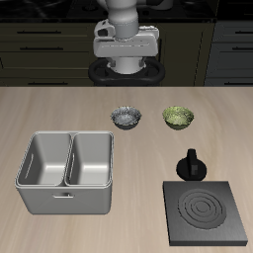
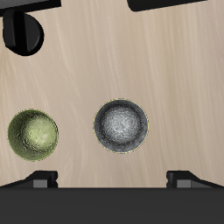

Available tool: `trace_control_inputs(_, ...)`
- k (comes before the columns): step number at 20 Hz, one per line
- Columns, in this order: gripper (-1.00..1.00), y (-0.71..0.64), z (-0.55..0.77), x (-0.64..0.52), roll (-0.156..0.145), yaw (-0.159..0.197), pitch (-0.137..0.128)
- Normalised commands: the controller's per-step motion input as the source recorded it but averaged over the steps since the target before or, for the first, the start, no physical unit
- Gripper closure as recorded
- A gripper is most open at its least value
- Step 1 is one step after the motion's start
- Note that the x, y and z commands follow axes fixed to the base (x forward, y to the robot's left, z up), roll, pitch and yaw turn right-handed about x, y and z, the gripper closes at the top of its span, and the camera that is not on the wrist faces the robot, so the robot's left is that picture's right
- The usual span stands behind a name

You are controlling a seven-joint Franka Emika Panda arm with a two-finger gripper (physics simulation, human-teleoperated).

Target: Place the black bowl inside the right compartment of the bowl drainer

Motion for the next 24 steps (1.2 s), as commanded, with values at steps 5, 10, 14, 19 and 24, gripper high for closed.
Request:
trace_control_inputs(5,-1.0,-0.01,-0.14,0.06,-0.005,0.013,-0.006)
trace_control_inputs(10,-1.0,-0.06,-0.32,0.07,-0.033,0.008,0.01)
trace_control_inputs(14,-1.0,-0.17,-0.42,0.04,-0.042,0.019,0.041)
trace_control_inputs(19,-1.0,-0.14,-0.36,0.06,-0.032,0.007,0.041)
trace_control_inputs(24,-1.0,0.05,-0.27,0.06,0.014,-0.01,0.038)
